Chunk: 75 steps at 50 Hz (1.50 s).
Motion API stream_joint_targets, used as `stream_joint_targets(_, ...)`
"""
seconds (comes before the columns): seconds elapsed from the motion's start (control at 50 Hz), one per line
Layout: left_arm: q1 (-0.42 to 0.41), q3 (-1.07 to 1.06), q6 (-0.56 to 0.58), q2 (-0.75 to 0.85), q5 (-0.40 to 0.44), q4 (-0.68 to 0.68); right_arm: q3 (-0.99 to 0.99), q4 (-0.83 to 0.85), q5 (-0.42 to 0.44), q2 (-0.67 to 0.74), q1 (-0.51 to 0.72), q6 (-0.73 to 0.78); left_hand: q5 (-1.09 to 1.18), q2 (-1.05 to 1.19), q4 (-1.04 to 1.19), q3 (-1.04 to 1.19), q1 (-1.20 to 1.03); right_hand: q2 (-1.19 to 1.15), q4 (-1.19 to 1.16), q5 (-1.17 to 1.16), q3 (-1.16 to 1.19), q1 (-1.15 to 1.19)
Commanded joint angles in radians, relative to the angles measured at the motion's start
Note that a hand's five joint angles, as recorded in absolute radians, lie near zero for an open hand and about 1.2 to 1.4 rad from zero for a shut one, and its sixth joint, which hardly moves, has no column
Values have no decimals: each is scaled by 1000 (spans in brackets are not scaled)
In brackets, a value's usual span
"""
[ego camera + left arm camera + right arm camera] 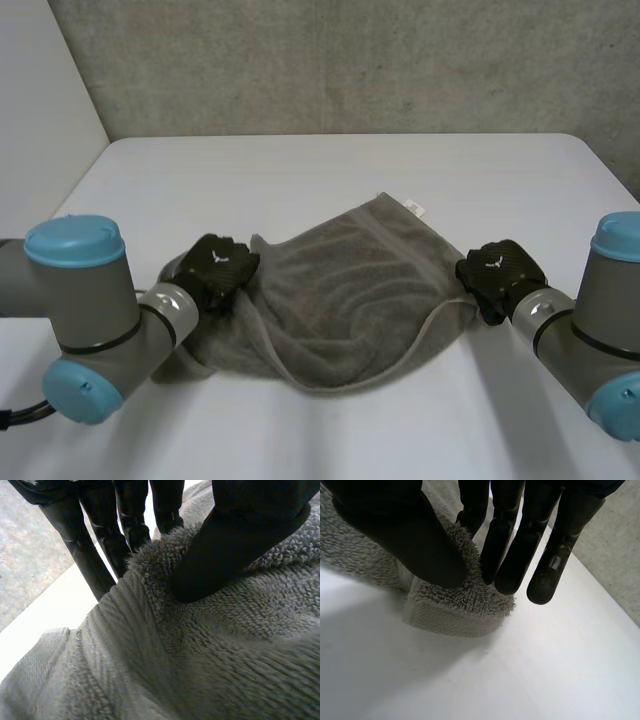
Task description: Fold the towel.
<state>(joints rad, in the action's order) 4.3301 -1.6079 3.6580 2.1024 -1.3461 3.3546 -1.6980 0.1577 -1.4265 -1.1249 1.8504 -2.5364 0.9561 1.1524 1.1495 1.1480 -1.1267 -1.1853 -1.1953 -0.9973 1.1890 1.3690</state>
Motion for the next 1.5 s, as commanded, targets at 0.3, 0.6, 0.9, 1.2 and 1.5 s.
stream_joint_targets(0.3, 2, 565, -122, -47, -304, 310, 446, 527, -89, -73, 67, -224, 266, 244, 247, 248, -270, -211, -201, -224, 207, 27)
stream_joint_targets(0.6, 11, -27, -257, -211, -374, 241, 246, 44, 27, -66, 53, -213, 266, 244, 247, 248, -270, -211, -201, -224, 207, 27)
stream_joint_targets(0.9, -41, -454, -259, -240, -234, 243, -11, -96, 35, -21, -46, -19, 266, 244, 247, 248, -270, -211, -201, -224, 207, 27)
stream_joint_targets(1.2, -32, -415, -259, -317, -242, 244, -41, -102, 20, -153, -57, -190, 266, 244, 247, 248, -270, 777, 787, 764, -781, -961)
stream_joint_targets(1.5, 37, -351, -268, -308, -235, 233, -181, -101, 38, -234, 6, -185, 266, 244, 247, 248, -270, 763, 773, 749, -766, -946)
